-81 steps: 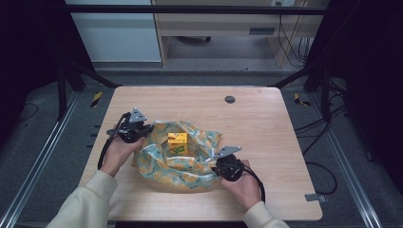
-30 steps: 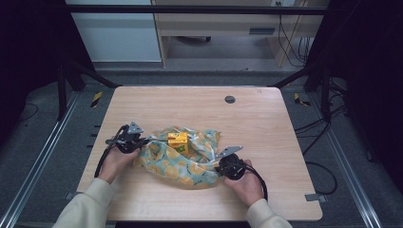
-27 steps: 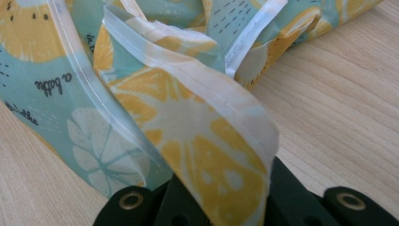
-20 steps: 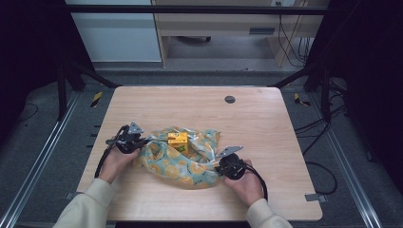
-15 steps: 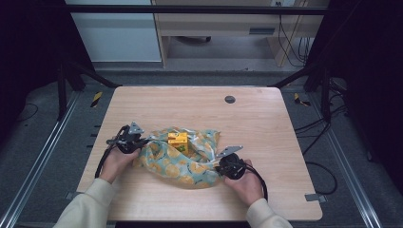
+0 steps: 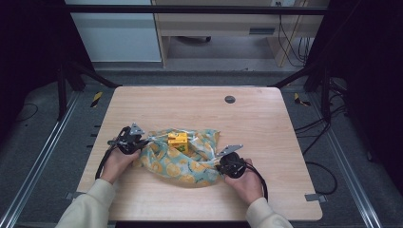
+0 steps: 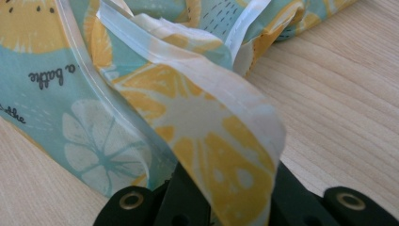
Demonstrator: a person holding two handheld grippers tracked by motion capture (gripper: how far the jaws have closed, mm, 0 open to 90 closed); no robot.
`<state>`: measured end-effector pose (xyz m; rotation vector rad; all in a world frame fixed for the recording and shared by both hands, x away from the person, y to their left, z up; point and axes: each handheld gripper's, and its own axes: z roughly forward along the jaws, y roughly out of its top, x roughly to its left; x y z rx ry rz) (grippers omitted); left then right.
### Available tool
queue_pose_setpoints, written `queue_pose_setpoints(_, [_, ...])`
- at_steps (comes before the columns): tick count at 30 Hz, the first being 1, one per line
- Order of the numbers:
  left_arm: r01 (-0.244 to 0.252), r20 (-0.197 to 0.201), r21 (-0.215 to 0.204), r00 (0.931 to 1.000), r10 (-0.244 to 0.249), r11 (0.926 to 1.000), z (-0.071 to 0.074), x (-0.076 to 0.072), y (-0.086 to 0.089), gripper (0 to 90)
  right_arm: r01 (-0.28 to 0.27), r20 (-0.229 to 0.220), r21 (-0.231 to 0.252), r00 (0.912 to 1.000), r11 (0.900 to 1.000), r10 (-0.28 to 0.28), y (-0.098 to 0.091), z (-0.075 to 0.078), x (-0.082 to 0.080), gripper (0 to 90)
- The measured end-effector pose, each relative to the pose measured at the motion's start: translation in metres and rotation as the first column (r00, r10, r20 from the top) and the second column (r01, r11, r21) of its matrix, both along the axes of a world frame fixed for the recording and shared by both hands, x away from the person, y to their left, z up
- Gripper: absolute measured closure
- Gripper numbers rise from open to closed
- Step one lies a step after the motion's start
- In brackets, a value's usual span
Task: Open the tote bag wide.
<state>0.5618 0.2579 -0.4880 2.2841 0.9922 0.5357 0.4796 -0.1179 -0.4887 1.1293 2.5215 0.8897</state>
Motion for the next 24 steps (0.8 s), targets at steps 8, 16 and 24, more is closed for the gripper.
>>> queue_pose_setpoints(8, [-0.004, 0.007, 0.005, 1.0, 0.004, 1.0, -0.0017, -0.0006, 0.0007, 89.8, 0.004, 0.011, -0.007, 0.9999, 1.0, -0.004, -0.0006, -0.0002, 0.0013, 89.9])
queue_pose_setpoints(16, [-0.015, 0.01, -0.014, 0.9998, 0.015, 0.9998, -0.0029, 0.0002, 0.0029, 89.8, 0.016, 0.016, -0.011, 0.9997, 0.9998, -0.016, -0.0008, 0.0008, 0.0019, 89.9])
queue_pose_setpoints(24, [-0.056, 0.042, -0.068, 0.9974, 0.059, 0.9961, 0.0022, -0.0057, 0.0092, 78.9, 0.0, 0.057, 0.022, 0.9984, 0.9998, -0.001, -0.0003, 0.0031, 0.0006, 79.7])
